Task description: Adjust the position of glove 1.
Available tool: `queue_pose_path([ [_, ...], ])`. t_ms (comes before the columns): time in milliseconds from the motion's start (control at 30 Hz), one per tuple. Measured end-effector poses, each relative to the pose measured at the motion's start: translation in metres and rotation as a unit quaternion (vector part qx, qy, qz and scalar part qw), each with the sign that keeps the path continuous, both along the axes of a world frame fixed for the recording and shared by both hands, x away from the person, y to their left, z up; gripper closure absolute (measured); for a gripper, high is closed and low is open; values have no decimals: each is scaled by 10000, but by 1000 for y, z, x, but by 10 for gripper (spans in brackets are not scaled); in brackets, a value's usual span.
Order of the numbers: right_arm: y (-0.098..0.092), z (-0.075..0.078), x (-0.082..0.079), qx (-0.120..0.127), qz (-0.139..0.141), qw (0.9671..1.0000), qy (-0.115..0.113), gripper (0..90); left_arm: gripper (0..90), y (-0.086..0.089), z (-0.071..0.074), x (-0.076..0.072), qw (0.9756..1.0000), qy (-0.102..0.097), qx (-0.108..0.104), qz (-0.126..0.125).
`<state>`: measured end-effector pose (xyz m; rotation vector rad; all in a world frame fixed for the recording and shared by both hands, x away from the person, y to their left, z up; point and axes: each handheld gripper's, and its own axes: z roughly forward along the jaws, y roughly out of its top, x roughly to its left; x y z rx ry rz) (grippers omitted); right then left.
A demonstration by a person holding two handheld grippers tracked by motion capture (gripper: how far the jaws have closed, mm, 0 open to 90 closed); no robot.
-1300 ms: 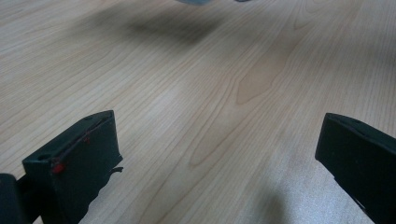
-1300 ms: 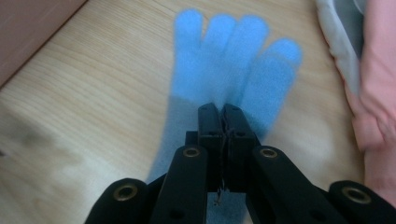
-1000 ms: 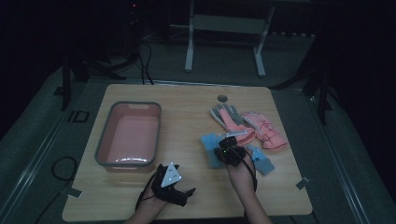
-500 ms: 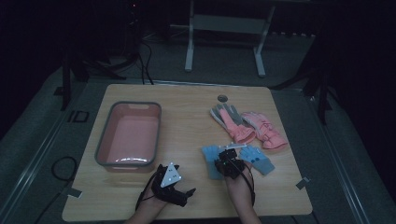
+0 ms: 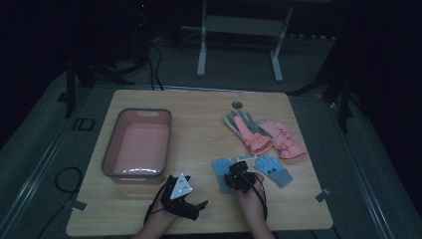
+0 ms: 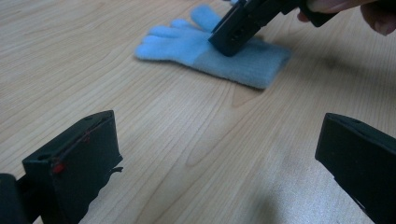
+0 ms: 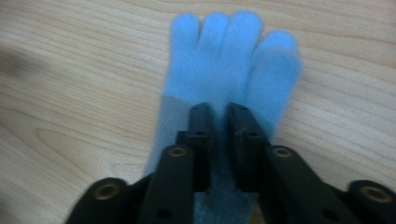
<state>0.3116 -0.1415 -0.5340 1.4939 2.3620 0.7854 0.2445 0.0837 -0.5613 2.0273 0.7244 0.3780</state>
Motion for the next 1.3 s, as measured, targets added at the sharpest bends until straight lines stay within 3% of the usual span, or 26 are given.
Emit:
queue_pose_path([
  [167,-5,10,-1,-93,253,9991,-329,687,0,0,-1,0,10000,20,14,-17],
  [267,-22,18,5,-176,529,9969,-553,652,0,-3,-1,-1,9999,19,70,-76],
  [467,-55,26,18,-269,1071,9917,-663,622,0,-3,-2,-1,9999,-10,109,-36],
  [567,-77,28,25,-320,1206,9899,-671,625,0,-4,-3,-1,9999,20,120,-41],
  [767,-121,35,32,-149,1598,9843,-738,613,0,-4,-3,0,9999,46,108,-1],
  [900,-142,36,34,-323,1776,9811,-702,611,0,-5,-3,0,9999,22,138,17],
  [1033,-160,34,39,-457,1758,9820,-510,616,0,-7,-3,-2,9997,-34,240,4],
  [1167,-171,32,44,-474,1752,9824,-429,621,0,-7,-3,-1,9998,-3,210,18],
  [1300,-182,26,52,-302,1722,9837,-422,630,0,-7,-3,-1,9998,7,212,31],
])
